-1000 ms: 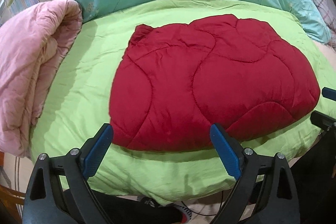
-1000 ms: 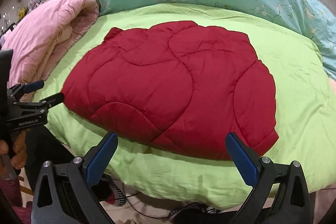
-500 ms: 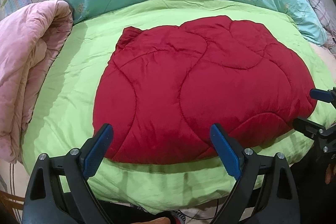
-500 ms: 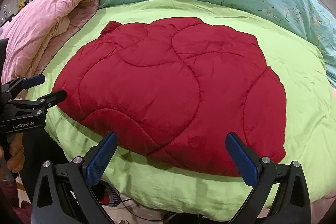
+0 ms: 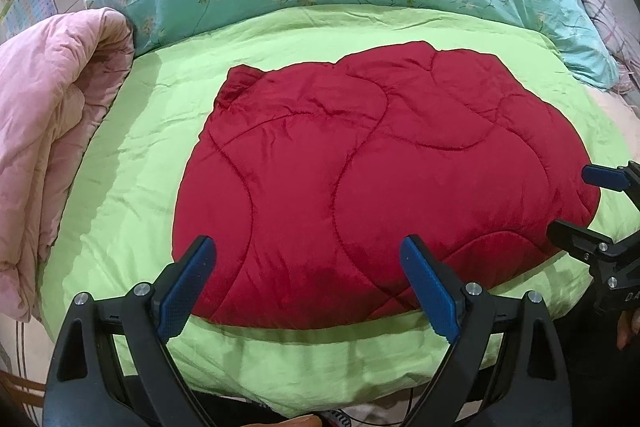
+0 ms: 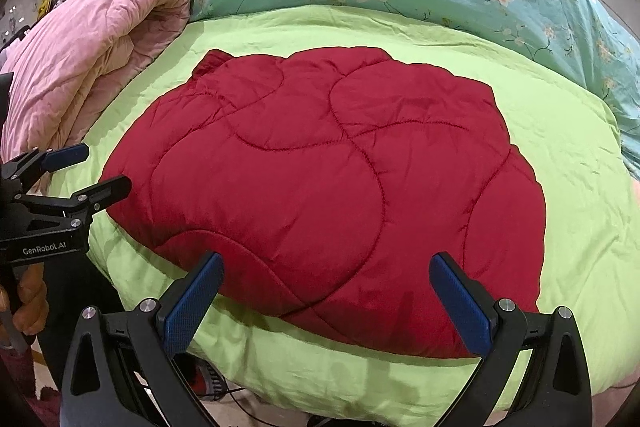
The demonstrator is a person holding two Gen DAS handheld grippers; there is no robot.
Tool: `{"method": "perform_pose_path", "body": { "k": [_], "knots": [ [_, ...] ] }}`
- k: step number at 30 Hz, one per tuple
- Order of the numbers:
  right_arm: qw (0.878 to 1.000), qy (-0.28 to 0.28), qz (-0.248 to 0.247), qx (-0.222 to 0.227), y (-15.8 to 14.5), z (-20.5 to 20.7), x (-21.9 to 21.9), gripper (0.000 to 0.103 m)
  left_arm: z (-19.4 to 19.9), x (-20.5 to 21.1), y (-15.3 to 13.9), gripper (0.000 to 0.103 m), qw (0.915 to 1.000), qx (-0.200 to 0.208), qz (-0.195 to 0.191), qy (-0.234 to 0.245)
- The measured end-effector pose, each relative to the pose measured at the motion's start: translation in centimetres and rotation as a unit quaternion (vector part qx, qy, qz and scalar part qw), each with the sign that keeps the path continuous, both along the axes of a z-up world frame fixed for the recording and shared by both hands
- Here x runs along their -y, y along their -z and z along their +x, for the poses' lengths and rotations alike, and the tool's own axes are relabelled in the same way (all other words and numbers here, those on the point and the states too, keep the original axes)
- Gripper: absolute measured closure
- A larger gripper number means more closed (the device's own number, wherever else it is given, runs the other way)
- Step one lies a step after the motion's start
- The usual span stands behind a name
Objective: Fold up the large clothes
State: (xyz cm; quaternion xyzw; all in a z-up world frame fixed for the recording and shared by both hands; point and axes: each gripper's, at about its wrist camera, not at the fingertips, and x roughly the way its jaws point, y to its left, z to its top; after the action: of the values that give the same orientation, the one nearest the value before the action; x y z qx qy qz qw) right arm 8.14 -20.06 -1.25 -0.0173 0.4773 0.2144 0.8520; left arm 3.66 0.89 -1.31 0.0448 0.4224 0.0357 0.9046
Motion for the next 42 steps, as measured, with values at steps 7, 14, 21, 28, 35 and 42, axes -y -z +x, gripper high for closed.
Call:
{"method": "perform_pose_path", "body": {
  "k": [7, 14, 21, 28, 35, 42],
  "knots": [
    [1.0, 0.0, 0.002, 0.003, -0.16, 0.22, -0.03, 0.0, 0.13, 0.37, -0.22, 0.009, 1.0, 0.007, 0.002, 0.005],
    [1.0, 0.0, 0.003, 0.006, -0.37, 0.45, -0.06, 0.0, 0.16, 0.47, -0.28, 0.009, 0.9999, 0.009, 0.001, 0.006],
    [1.0, -0.001, 0.004, 0.005, -0.44, 0.53, -0.07, 0.0, 0.23, 0.65, -0.35, 0.009, 0.9999, 0.01, 0.002, 0.007],
    [1.0, 0.0, 0.003, 0.006, -0.48, 0.54, -0.06, 0.0, 0.36, 0.65, -0.4, 0.009, 0.9999, 0.011, 0.001, 0.008],
    [1.0, 0.0, 0.002, 0.006, -0.47, 0.59, -0.03, 0.0, 0.28, 0.83, -0.47, 0.009, 0.9999, 0.011, 0.001, 0.008],
    [1.0, 0.001, 0.004, 0.007, -0.67, 0.64, -0.01, 0.0, 0.35, 0.84, -0.56, 0.009, 0.9999, 0.011, 0.001, 0.008]
  ]
}}
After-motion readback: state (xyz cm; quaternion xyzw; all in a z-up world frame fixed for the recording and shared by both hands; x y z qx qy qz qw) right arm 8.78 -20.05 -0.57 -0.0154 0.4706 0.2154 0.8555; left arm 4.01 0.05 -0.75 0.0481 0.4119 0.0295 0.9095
